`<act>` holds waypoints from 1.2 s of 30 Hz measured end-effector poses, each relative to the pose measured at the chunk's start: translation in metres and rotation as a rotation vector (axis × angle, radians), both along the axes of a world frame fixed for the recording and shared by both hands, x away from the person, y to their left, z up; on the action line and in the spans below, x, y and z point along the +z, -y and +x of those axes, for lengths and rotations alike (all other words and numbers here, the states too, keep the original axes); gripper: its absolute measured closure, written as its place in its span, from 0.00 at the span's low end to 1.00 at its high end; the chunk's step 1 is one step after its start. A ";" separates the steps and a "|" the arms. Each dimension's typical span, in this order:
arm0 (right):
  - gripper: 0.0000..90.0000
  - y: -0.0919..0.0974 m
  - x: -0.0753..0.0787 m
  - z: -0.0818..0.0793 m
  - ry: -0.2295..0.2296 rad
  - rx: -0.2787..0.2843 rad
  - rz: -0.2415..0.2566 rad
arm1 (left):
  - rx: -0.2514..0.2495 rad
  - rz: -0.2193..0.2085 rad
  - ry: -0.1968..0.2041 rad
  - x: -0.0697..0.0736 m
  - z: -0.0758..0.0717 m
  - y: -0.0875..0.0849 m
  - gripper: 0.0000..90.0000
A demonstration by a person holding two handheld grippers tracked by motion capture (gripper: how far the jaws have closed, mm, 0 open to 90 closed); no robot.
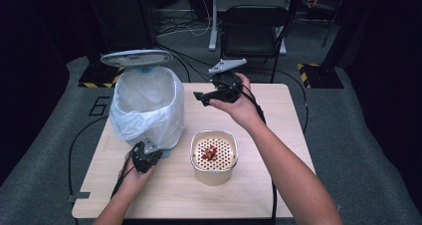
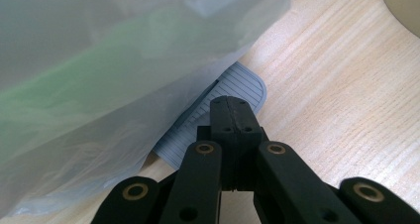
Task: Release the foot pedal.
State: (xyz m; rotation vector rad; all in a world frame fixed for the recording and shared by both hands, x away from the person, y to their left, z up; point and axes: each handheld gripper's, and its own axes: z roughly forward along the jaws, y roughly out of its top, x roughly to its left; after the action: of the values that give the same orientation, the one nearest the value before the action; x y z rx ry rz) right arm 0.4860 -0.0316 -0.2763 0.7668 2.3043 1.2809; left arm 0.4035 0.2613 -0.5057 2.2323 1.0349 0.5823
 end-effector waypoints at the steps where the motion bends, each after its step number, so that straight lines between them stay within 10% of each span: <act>1: 0.25 0.004 -0.001 -0.001 0.001 -0.001 0.003 | 0.007 -0.009 0.008 -0.001 0.000 0.001 1.00; 13: 0.28 0.054 -0.022 -0.023 0.010 -0.051 0.004 | 0.021 -0.143 -0.026 0.015 -0.018 0.001 0.66; 21: 0.28 0.094 -0.055 -0.041 -0.027 -0.114 0.003 | -0.044 -0.121 -0.043 0.024 -0.024 -0.004 0.53; 36: 0.28 0.151 -0.118 -0.073 -0.074 -0.244 0.017 | 0.009 -0.117 -0.061 0.028 -0.037 -0.031 0.46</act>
State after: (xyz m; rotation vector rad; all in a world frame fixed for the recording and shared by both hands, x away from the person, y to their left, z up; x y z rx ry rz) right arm 0.4131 -0.1824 -0.3942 1.0800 2.1765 1.1816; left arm 0.3662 0.2923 -0.4779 2.1551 1.0822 0.4480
